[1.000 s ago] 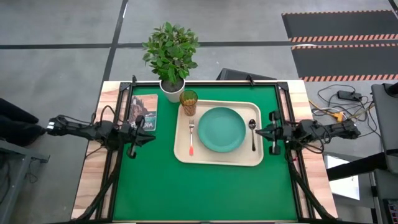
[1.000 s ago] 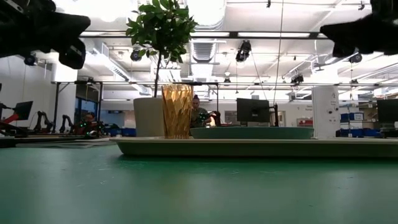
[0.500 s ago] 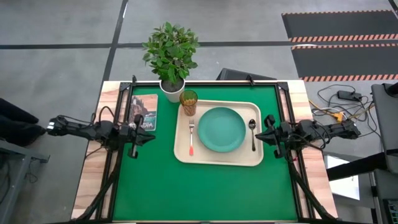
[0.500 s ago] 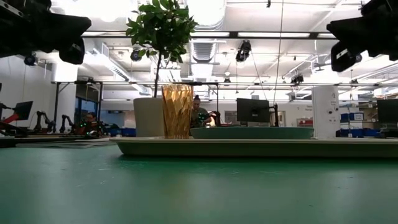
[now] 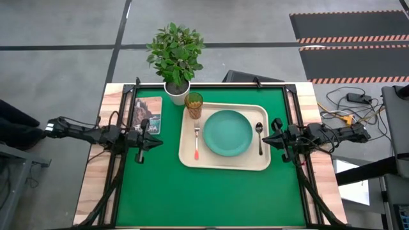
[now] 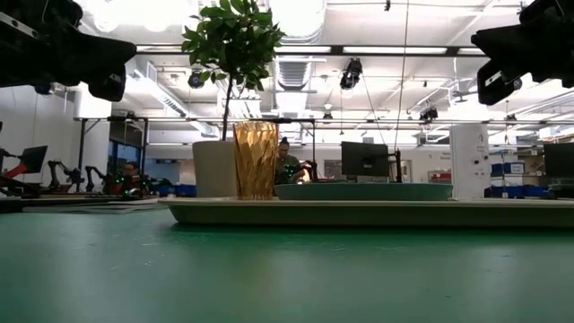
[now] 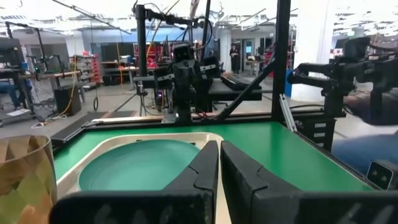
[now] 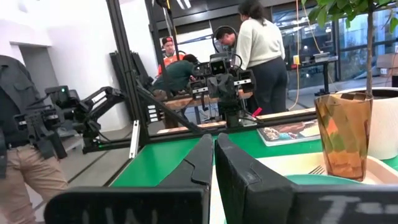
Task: Pick and place plate/cup/fork/spoon on tray
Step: Return to Home Position
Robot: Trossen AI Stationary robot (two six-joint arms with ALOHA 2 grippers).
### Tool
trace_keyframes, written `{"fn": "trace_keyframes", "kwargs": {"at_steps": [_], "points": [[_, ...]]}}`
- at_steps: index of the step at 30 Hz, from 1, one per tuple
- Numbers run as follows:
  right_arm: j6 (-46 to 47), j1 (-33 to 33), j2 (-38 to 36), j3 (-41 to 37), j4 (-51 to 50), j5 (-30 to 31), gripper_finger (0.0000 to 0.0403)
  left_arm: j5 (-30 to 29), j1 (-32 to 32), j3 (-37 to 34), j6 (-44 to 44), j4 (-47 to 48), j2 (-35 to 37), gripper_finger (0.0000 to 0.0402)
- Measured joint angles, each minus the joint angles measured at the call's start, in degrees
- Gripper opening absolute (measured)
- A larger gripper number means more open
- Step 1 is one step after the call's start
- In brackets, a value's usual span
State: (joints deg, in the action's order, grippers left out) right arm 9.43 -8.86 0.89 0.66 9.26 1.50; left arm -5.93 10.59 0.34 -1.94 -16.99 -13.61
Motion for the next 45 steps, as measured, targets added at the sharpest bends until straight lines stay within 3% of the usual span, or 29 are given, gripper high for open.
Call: {"fn": "trace_keyframes", "kwargs": {"at_steps": [45], "points": [[0.00,0.00,0.00,-0.08,-0.02,0.04,0.0009,0.09,0.00,-0.09,0.01,-0.07,-17.42,0.0000]]}}
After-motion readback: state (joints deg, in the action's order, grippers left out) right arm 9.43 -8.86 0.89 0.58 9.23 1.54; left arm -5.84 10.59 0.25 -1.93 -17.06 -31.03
